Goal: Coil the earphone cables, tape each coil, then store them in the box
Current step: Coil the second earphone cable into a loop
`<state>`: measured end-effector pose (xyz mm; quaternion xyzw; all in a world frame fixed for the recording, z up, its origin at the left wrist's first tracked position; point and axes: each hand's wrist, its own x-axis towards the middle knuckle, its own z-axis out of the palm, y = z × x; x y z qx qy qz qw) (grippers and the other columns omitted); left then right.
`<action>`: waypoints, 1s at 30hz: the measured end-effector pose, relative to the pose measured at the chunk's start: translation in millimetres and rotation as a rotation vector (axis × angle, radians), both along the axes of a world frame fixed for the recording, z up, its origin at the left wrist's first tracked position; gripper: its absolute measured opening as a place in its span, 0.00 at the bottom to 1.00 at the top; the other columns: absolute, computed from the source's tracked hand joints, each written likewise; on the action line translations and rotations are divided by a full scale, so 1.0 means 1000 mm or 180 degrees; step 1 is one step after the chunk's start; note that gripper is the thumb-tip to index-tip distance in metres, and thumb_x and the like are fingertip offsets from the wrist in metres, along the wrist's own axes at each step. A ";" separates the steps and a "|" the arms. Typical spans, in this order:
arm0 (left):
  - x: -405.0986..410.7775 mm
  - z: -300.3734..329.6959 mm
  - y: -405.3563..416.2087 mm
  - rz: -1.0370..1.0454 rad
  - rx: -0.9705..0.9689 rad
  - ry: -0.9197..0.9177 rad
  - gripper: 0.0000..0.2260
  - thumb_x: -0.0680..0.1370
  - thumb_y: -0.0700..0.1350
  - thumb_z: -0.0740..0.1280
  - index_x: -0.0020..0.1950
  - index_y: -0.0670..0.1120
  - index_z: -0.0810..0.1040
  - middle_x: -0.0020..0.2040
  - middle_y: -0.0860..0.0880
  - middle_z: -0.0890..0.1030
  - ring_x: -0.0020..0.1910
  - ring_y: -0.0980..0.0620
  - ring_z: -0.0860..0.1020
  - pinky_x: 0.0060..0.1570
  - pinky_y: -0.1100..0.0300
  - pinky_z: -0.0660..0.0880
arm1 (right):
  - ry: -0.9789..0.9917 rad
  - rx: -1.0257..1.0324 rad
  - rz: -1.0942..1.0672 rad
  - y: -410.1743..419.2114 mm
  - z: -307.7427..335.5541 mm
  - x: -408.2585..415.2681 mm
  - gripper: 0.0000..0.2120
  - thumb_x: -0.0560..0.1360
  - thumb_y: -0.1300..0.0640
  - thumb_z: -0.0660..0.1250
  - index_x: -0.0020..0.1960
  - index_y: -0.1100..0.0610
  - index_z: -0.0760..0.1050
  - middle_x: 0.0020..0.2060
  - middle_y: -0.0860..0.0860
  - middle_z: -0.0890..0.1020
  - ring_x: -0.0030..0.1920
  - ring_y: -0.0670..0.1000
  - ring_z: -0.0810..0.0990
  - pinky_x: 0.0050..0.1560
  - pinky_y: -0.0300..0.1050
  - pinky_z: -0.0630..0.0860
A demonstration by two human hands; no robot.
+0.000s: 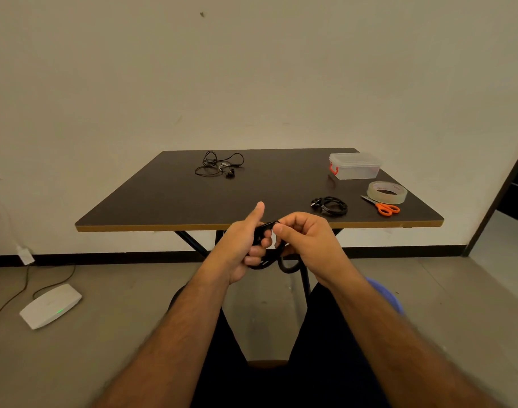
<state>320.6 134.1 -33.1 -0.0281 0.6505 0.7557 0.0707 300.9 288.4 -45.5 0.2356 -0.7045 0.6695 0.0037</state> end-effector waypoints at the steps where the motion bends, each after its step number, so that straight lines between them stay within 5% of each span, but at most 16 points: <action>1: -0.003 0.000 0.000 0.0120 -0.0049 0.0065 0.22 0.81 0.61 0.57 0.39 0.45 0.74 0.28 0.51 0.71 0.21 0.59 0.61 0.18 0.68 0.56 | 0.0055 0.0063 -0.0047 -0.002 0.001 -0.002 0.04 0.78 0.61 0.67 0.46 0.59 0.80 0.37 0.54 0.83 0.38 0.50 0.82 0.40 0.42 0.81; 11: -0.062 -0.001 -0.002 0.0468 -0.0134 -0.0044 0.19 0.82 0.59 0.61 0.43 0.45 0.78 0.32 0.51 0.72 0.26 0.57 0.65 0.26 0.63 0.64 | -0.0069 0.0426 -0.0497 -0.017 0.010 -0.058 0.04 0.77 0.59 0.70 0.45 0.59 0.81 0.34 0.53 0.84 0.37 0.52 0.85 0.38 0.51 0.84; 21: -0.170 -0.018 -0.027 0.0639 -0.1079 0.0281 0.17 0.78 0.58 0.68 0.44 0.44 0.78 0.36 0.48 0.75 0.30 0.54 0.73 0.37 0.55 0.78 | -0.0695 0.0711 -0.0872 -0.042 0.000 -0.157 0.05 0.77 0.59 0.70 0.46 0.62 0.82 0.42 0.60 0.84 0.42 0.56 0.86 0.40 0.54 0.85; 25: -0.199 -0.024 -0.034 0.0542 -0.1275 0.0331 0.14 0.78 0.54 0.69 0.46 0.43 0.77 0.38 0.48 0.75 0.33 0.52 0.73 0.38 0.55 0.77 | -0.0824 0.0956 -0.1006 -0.045 -0.005 -0.187 0.05 0.76 0.57 0.71 0.44 0.59 0.82 0.43 0.57 0.84 0.41 0.55 0.85 0.40 0.52 0.85; 30: -0.235 -0.031 -0.037 0.0735 -0.2345 0.0609 0.14 0.77 0.57 0.68 0.45 0.47 0.77 0.41 0.49 0.79 0.39 0.50 0.78 0.39 0.53 0.78 | -0.0615 0.1677 -0.1193 -0.053 -0.002 -0.223 0.07 0.77 0.52 0.70 0.43 0.54 0.82 0.40 0.50 0.83 0.39 0.49 0.84 0.38 0.48 0.84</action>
